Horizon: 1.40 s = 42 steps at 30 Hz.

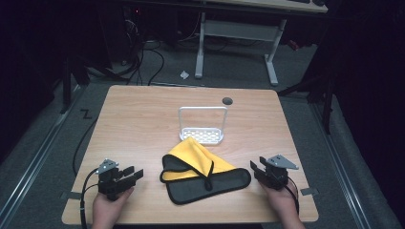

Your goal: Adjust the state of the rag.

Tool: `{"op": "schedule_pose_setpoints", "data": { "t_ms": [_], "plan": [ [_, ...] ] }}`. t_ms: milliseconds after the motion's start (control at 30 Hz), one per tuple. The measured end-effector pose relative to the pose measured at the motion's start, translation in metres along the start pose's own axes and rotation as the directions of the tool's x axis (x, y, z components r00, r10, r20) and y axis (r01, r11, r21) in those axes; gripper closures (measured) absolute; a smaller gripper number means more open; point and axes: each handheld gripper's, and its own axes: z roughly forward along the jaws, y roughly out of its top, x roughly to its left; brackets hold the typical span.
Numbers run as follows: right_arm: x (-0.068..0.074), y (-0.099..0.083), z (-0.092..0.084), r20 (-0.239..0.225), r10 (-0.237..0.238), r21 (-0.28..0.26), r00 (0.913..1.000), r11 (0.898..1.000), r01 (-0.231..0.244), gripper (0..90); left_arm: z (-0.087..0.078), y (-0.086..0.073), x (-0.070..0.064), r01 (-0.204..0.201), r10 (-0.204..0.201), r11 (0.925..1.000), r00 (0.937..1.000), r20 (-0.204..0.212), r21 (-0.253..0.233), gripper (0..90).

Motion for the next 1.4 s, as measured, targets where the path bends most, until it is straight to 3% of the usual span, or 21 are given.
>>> {"op": "schedule_pose_setpoints", "data": {
  "t_ms": [500,633,833,867,933,967,1000,1067,1167,1200,1233,1267,1300,1333,1367,1400],
  "plan": [
    [0.005,-0.002,-0.002,-0.011,-0.019,0.002,0.9998,1.000,0.019,51.9,0.010,0.003,-0.010,-0.043,0.043,0.9991,0.9986,0.033,0.007,44.6],
    [0.009,-0.001,-0.003,-0.017,-0.025,-0.009,0.9995,1.000,0.025,51.7,0.014,0.007,-0.015,-0.057,0.057,0.9984,0.9963,0.065,-0.005,41.8],
    [0.021,0.006,-0.012,-0.029,-0.062,-0.053,0.9977,0.997,0.060,51.8,0.016,0.024,-0.041,-0.081,0.089,0.9951,0.9835,0.157,-0.057,35.5],
    [0.028,0.008,-0.016,-0.042,-0.076,-0.070,0.9962,0.995,0.073,52.0,0.015,0.030,-0.054,-0.108,0.118,0.9919,0.9761,0.182,-0.067,34.0],
    [0.035,0.009,-0.019,-0.065,-0.081,-0.078,0.9946,0.994,0.076,51.8,0.017,0.036,-0.069,-0.159,0.171,0.9846,0.9657,0.196,-0.072,33.6],
    [0.035,0.009,-0.019,-0.065,-0.081,-0.078,0.9946,0.994,0.076,51.8,0.017,0.036,-0.069,-0.159,0.171,0.9846,0.9657,0.196,-0.072,33.3],
    [0.043,0.010,-0.021,-0.082,-0.105,-0.081,0.9911,0.992,0.099,52.0,0.022,0.039,-0.082,-0.201,0.211,0.9770,0.9579,0.194,-0.070,33.3],
    [0.048,0.010,-0.022,-0.091,-0.115,-0.084,0.9892,0.991,0.107,52.5,0.028,0.040,-0.086,-0.219,0.227,0.9737,0.9551,0.190,-0.062,33.3],
    [0.063,0.010,-0.023,-0.132,-0.148,-0.084,0.9801,0.987,0.138,54.2,0.048,0.043,-0.092,-0.257,0.251,0.9665,0.9495,0.188,0.006,35.2],
    [0.074,0.009,-0.022,-0.167,-0.166,-0.076,0.9720,0.985,0.155,59.4,0.062,0.043,-0.092,-0.272,0.256,0.9597,0.9486,0.186,0.069,42.7],
    [0.074,0.009,-0.022,-0.167,-0.166,-0.076,0.9720,0.985,0.155,59.4,0.062,0.043,-0.092,-0.272,0.256,0.9597,0.9486,0.186,0.069,44.7],
    [0.085,0.005,-0.019,-0.210,-0.180,-0.054,0.9611,0.984,0.172,63.1,0.068,0.043,-0.092,-0.282,0.261,0.9545,0.9477,0.184,0.098,49.2],
    [0.091,0.004,-0.016,-0.228,-0.196,-0.038,0.9537,0.981,0.192,65.8,0.073,0.041,-0.092,-0.296,0.272,0.9466,0.9463,0.175,0.128,57.1],
    [0.091,0.004,-0.016,-0.228,-0.196,-0.038,0.9537,0.981,0.192,65.8,0.077,0.040,-0.092,-0.314,0.289,0.9365,0.9433,0.164,0.156,57.1],
    [0.096,0.002,-0.014,-0.241,-0.213,-0.018,0.9469,0.977,0.215,68.7,0.082,0.037,-0.094,-0.335,0.309,0.9239,0.9384,0.155,0.186,62.3],
    [0.105,0.000,-0.008,-0.264,-0.236,0.016,0.9351,0.968,0.249,75.0,0.085,0.031,-0.097,-0.378,0.353,0.9009,0.9240,0.146,0.213,71.5]
  ]
}}
